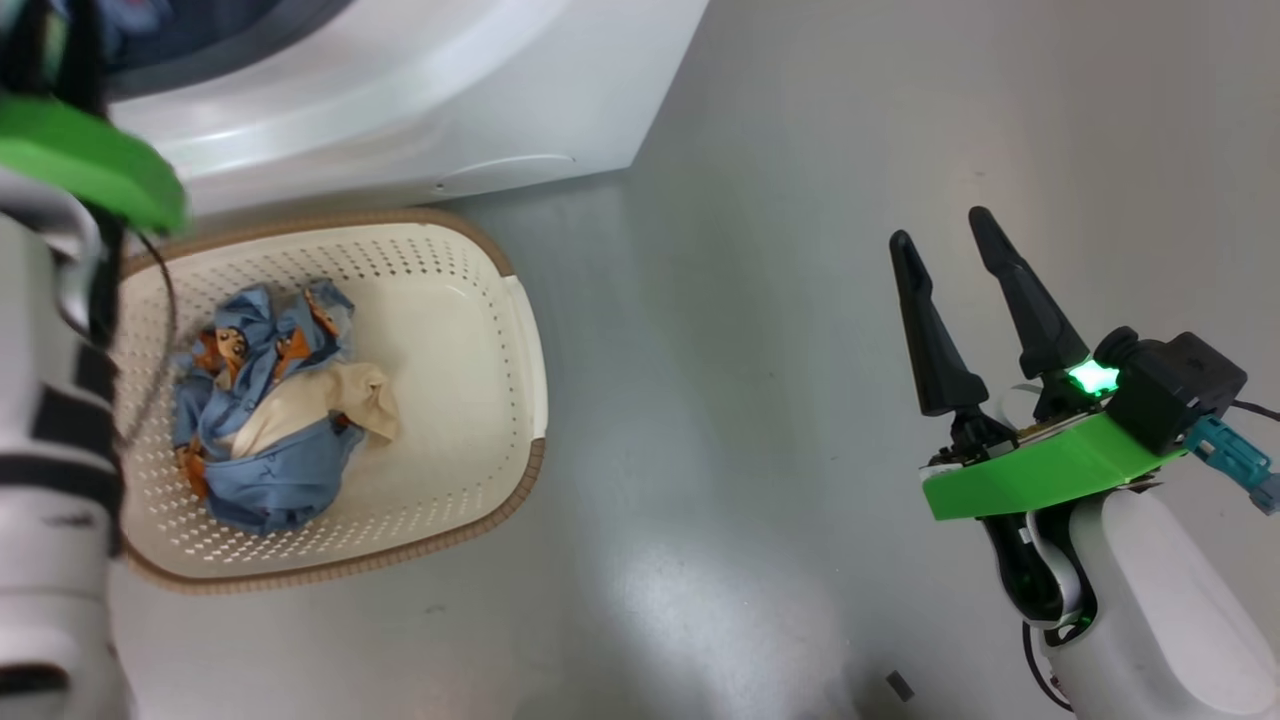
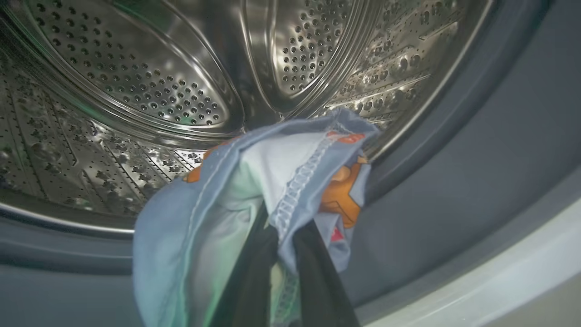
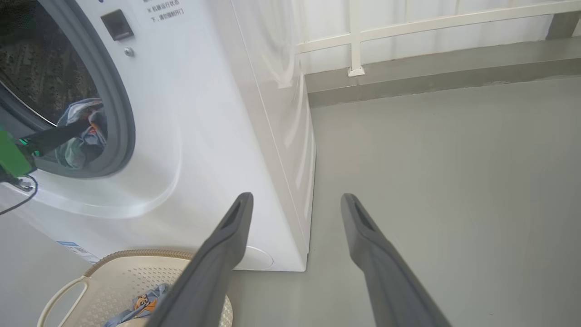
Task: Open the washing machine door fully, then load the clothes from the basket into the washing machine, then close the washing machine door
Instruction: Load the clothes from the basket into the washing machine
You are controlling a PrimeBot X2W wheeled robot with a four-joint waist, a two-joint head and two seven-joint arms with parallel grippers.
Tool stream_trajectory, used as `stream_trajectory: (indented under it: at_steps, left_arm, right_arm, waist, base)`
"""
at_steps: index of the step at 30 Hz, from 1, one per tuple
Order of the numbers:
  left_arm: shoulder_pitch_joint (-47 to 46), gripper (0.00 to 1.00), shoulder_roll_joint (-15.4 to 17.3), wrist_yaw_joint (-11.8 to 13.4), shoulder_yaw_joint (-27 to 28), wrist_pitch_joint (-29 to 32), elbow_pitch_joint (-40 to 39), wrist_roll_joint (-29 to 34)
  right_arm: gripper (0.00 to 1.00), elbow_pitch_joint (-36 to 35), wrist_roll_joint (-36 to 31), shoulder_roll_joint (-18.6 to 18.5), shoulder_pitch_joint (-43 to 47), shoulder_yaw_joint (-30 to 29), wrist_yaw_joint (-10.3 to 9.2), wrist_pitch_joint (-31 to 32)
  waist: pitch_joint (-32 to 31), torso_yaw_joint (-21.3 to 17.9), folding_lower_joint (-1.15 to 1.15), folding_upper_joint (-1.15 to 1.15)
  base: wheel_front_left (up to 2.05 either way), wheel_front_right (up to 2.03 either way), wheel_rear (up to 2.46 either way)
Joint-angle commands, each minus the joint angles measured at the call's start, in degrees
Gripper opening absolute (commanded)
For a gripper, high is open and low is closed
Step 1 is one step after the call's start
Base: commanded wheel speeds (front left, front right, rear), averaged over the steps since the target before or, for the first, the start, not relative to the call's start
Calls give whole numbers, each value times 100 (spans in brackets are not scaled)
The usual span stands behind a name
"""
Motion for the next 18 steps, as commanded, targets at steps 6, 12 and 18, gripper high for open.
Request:
stream_trajectory:
  at_steps: [6, 12, 18]
  left_arm:
    - [-909, 0, 468, 18, 251, -36, 447, -163]
    - [-1409, 0, 690, 149, 240, -36, 185, -50]
    - [-1514, 0, 910, 155, 174, -36, 754, 34]
  right_arm:
    - [100, -114, 43, 110, -42, 231, 42, -45]
    - [100, -126, 81, 192, -118, 311, 42, -45]
    - [100, -115, 105, 289, -133, 485, 42, -45]
  waist:
    - [192, -252, 0, 0]
    - [369, -481, 0, 0]
    - [469, -717, 0, 0]
  base:
    - [0, 0, 0]
    - [0, 0, 0]
    - [0, 0, 0]
